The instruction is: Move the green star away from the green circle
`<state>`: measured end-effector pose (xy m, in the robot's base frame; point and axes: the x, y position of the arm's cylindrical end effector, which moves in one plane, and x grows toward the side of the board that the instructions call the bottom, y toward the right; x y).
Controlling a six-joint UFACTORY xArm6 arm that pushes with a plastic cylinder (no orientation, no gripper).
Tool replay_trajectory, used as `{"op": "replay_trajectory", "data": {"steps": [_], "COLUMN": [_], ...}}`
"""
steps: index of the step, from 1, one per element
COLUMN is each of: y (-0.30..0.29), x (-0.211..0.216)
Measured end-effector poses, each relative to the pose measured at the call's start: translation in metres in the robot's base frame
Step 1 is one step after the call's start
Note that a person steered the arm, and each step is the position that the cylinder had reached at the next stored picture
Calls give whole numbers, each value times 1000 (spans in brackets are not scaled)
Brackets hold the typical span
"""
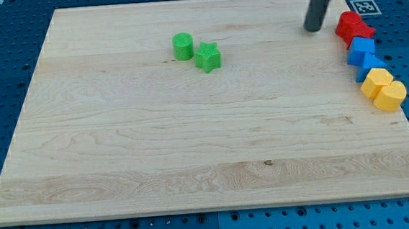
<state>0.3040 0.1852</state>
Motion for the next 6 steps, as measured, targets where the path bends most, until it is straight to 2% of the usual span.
{"op": "replay_trajectory", "data": {"steps": [2,4,5,6], "y": [-143,-163,-168,-170], "x": [23,122,119,71]}}
